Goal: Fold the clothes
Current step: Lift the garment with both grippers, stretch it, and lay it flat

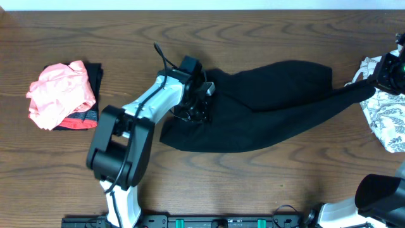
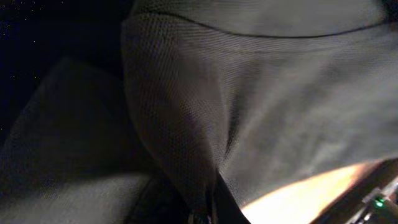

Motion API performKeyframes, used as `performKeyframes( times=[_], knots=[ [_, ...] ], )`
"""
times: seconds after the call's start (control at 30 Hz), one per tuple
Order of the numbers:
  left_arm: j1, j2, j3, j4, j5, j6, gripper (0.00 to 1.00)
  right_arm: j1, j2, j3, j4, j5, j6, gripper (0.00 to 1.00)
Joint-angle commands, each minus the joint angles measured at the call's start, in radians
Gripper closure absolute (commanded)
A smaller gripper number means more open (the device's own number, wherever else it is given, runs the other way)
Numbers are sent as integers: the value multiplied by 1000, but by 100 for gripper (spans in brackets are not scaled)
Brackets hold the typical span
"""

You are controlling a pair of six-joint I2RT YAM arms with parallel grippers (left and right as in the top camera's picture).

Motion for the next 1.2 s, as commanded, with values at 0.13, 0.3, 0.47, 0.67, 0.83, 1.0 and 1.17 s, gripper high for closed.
performKeyframes(
  times=[0.13,0.3,0.47,0.67,0.83,1.0,1.17],
  knots=[
    [74,-367,36,-4,-97,5,94,-3,-8,13,0,0,-11,99],
    [169,-583,36,-4,-170,3,94,-3,-8,13,1,0,-11,99],
    [260,-704,36,-4,-174,2,94,-3,-8,13,17,-1,-11,99],
    [324,-743,36,-4,-173,2,94,-3,-8,14,41,-24,-11,99],
    [327,-747,56,10,-173,1,94,-3,-31,14,56,-61,-11,99],
    [327,-761,119,5,-169,1,94,-3,-95,14,69,-62,-11,99],
    [327,-799,200,-29,-143,-27,94,-3,-189,14,77,-61,-10,99]
  ],
)
